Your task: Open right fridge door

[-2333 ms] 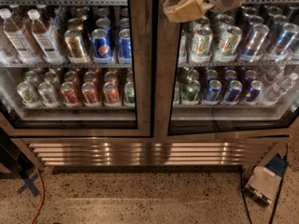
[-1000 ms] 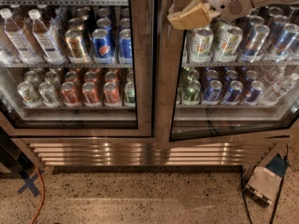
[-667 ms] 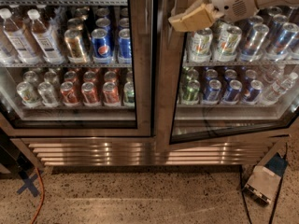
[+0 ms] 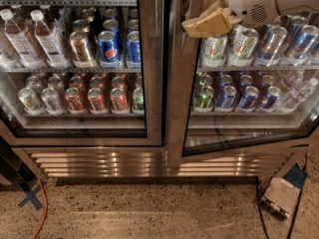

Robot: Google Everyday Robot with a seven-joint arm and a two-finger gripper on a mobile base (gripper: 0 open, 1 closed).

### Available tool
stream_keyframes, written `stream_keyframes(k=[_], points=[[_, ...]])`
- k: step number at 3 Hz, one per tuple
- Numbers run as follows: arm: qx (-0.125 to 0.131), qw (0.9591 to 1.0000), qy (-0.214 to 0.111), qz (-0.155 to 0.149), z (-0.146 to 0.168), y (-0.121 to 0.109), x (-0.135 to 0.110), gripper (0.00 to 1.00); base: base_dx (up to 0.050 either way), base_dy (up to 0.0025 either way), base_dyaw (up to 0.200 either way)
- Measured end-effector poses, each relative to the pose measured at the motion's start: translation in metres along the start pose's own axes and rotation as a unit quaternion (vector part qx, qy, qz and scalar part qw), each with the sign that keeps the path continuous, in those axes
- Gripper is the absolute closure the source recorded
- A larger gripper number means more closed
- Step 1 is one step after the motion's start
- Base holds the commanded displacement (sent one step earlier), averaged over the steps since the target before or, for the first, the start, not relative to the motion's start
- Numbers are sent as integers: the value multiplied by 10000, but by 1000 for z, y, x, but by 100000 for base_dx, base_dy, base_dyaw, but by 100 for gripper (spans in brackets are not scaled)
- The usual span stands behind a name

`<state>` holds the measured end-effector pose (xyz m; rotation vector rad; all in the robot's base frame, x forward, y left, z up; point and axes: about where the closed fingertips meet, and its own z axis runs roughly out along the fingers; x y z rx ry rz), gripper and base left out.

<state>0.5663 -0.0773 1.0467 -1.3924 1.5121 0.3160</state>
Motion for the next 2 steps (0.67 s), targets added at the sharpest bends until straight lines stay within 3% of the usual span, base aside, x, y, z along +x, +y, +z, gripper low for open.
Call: stream_keyframes(k=[2], points=[[109, 9999, 10, 25, -7, 7, -2, 100, 0, 0, 0]])
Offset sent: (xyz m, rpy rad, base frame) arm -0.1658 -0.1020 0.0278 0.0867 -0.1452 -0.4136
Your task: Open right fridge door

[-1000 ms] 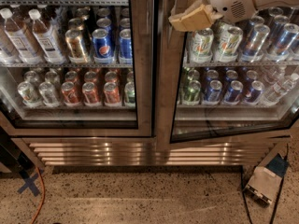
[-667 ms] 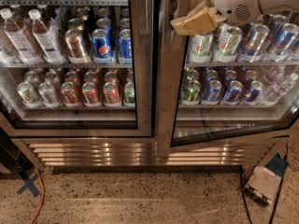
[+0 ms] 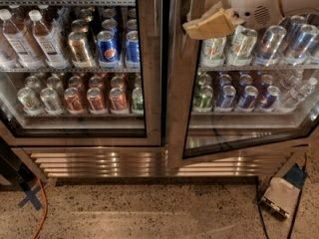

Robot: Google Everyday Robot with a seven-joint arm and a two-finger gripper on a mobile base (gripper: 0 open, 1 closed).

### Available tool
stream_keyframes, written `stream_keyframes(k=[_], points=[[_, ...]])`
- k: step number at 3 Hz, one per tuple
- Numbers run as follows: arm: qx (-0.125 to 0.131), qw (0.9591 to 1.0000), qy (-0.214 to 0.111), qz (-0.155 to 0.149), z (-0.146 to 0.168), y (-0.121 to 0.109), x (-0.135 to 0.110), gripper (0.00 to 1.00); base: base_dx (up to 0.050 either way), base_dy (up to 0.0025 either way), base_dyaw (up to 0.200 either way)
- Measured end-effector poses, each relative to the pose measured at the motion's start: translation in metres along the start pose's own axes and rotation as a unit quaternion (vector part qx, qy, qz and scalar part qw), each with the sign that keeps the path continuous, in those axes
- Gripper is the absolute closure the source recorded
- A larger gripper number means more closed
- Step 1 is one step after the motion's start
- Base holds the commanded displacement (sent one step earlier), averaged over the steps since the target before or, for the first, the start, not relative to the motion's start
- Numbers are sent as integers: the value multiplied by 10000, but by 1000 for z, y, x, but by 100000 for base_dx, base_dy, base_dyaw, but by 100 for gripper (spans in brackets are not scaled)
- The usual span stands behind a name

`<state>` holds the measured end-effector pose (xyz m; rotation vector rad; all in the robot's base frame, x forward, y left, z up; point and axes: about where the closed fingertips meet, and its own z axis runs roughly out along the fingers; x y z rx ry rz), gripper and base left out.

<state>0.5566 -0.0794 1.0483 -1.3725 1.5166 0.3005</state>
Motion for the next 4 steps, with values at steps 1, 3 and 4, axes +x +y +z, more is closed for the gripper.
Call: stream_keyframes(k=[1, 3, 4], points=[[-1, 10000, 0, 0, -1, 2, -1, 81, 0, 0, 0], [-62, 10000, -18, -48, -1, 10, -7, 73, 0, 0, 0], [-44, 10000, -14, -43, -3, 11, -7, 72, 0, 0, 0]])
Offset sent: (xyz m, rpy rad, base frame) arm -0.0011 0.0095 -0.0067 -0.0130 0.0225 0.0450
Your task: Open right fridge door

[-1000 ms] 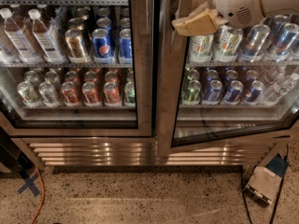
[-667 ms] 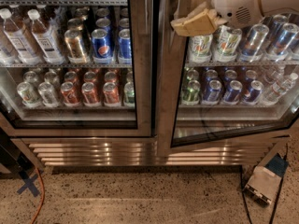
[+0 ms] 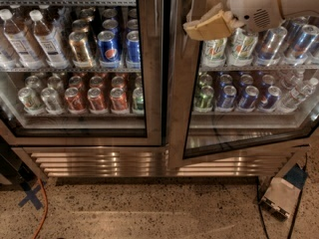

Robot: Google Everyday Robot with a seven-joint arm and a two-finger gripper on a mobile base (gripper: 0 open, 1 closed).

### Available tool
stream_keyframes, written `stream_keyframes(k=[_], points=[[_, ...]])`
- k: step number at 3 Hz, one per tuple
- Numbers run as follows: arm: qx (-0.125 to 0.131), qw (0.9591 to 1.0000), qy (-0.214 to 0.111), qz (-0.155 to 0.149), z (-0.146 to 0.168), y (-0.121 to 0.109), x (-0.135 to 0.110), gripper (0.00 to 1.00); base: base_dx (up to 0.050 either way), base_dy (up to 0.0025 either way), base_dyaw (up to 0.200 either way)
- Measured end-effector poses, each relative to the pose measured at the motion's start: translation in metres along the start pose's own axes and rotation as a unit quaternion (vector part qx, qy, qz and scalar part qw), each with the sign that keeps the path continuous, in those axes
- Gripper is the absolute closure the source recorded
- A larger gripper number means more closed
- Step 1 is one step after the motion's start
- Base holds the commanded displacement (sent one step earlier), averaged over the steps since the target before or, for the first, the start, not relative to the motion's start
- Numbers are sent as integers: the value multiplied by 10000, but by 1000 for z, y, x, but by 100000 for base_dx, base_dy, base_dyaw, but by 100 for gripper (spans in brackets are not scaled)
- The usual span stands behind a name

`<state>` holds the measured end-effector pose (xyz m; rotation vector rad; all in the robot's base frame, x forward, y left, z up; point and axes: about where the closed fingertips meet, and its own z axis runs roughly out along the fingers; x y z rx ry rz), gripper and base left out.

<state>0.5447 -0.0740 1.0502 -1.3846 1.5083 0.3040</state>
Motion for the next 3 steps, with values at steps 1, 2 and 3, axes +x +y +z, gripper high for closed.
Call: stream_keyframes(k=[1, 2, 3], points=[[107, 9999, 22, 29, -8, 3, 1, 72, 0, 0, 0], [125, 9999, 3, 6, -9, 6, -1, 72, 0, 0, 0], [224, 9997, 16, 22, -15, 9, -1, 71, 0, 0, 0]])
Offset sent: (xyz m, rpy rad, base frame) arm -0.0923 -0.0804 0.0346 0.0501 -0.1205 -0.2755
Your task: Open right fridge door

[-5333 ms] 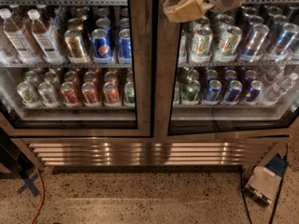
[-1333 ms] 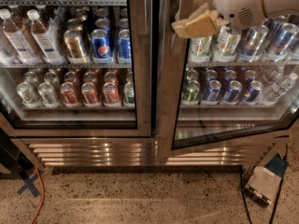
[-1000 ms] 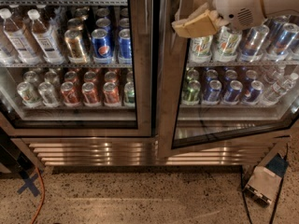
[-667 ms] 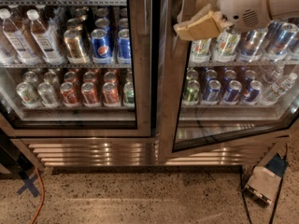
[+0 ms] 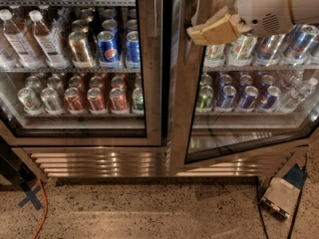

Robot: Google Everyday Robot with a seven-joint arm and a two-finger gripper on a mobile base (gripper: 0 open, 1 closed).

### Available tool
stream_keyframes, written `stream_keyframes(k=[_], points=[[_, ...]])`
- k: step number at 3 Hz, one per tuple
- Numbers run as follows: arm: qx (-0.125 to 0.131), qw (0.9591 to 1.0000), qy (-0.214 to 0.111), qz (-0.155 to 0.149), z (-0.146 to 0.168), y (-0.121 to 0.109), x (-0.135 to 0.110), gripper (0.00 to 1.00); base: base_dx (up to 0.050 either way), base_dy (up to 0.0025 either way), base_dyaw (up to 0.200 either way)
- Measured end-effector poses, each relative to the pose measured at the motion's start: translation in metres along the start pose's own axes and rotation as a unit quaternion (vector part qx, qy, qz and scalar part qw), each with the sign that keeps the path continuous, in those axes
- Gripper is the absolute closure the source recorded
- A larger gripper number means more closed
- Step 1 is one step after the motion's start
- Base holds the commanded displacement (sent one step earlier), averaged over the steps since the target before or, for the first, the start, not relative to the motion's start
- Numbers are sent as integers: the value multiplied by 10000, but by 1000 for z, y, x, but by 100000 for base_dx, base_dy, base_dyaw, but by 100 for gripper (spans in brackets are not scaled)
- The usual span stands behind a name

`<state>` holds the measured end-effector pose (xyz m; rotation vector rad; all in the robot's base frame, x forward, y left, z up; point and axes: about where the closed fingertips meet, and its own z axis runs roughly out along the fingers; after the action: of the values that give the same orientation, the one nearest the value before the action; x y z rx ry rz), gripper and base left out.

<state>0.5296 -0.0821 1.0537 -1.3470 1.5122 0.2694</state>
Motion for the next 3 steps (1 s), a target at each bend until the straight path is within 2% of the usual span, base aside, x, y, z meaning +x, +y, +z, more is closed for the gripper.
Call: stream_keyframes(k=[1, 2, 3], points=[[15, 10000, 2, 2, -1, 1, 0, 70, 0, 0, 0], [125, 9999, 20, 13, -7, 3, 0, 77, 0, 0, 0], [125, 9999, 20, 13, -7, 3, 0, 81, 0, 0, 0]])
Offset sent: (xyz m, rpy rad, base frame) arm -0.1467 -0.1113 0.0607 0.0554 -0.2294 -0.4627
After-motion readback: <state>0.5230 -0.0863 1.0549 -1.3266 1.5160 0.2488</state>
